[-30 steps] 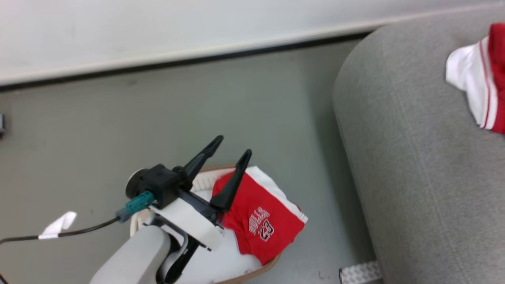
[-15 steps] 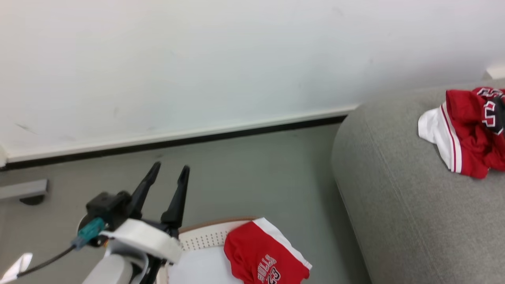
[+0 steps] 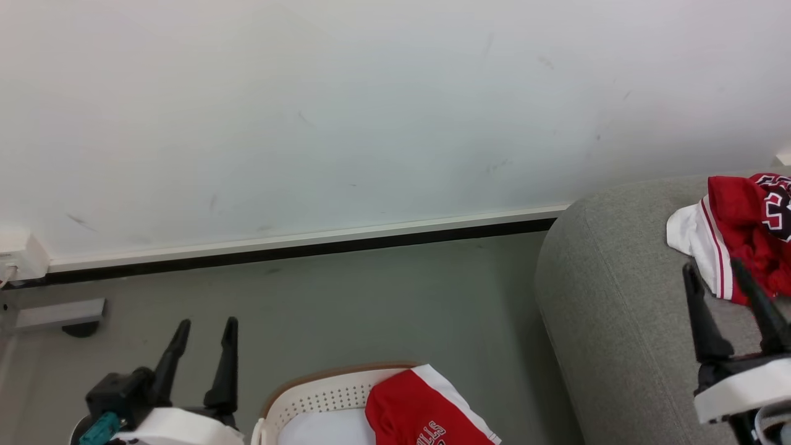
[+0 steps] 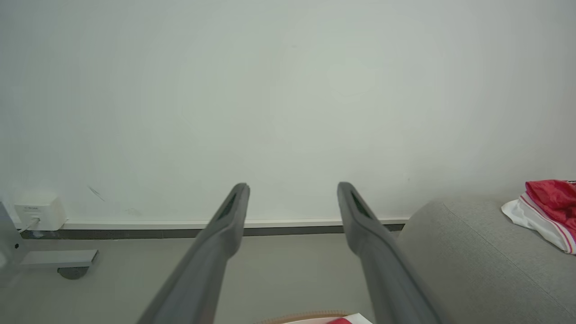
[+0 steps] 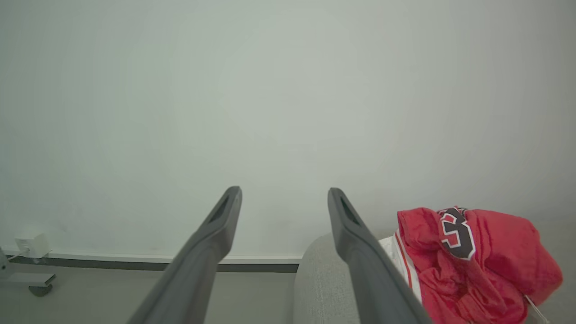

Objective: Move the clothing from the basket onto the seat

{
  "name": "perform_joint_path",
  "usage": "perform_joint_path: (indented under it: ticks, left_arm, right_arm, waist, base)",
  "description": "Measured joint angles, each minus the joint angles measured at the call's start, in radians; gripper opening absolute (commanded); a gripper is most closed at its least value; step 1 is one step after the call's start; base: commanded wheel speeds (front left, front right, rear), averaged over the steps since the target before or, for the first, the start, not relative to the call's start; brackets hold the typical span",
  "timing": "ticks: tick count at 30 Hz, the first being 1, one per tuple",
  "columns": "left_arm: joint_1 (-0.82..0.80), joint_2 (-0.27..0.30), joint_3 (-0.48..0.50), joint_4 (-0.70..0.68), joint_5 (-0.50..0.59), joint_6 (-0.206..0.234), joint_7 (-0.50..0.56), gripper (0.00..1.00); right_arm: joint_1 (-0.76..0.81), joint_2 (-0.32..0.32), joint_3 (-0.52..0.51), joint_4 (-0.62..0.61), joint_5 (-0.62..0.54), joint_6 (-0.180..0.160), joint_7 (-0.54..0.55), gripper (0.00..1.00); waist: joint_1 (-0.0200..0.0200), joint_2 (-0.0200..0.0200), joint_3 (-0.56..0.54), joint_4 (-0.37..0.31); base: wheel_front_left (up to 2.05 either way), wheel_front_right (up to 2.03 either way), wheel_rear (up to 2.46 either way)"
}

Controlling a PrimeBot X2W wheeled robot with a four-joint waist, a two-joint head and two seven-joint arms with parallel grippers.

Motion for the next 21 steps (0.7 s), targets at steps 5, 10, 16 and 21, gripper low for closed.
perform_joint_path:
  ticks: [5, 10, 16, 21]
  left_arm:
    - [0.058, -0.048, 0.079, -0.006, 0.071, -0.011, 0.000, 1.00]
    - [0.084, -0.086, 0.132, -0.005, 0.134, -0.049, 0.000, 1.00]
    - [0.095, -0.133, 0.185, 0.009, 0.180, -0.094, 0.000, 1.00]
    - [0.098, -0.156, 0.211, 0.020, 0.205, -0.119, 0.000, 1.00]
  right_arm:
    - [0.111, 0.093, -0.013, -0.059, -0.055, 0.000, -0.025, 1.00]
    - [0.167, 0.137, -0.008, -0.073, -0.079, 0.000, -0.043, 1.00]
    - [0.178, 0.160, 0.018, -0.062, -0.100, 0.000, -0.052, 1.00]
    - [0.171, 0.154, 0.033, -0.050, -0.103, 0.000, -0.052, 1.00]
  waist:
    - [0.0001, 0.0000, -0.001, -0.004]
    - [0.0001, 0.0000, 0.004, -0.002]
    - [0.0002, 0.0000, 0.007, -0.009]
    - [0.0003, 0.0000, 0.010, -0.012]
  base:
    - [0.00, 0.00, 0.00]
    - [0.00, 0.00, 0.00]
    - [0.00, 0.00, 0.00]
    - [0.00, 0.00, 0.00]
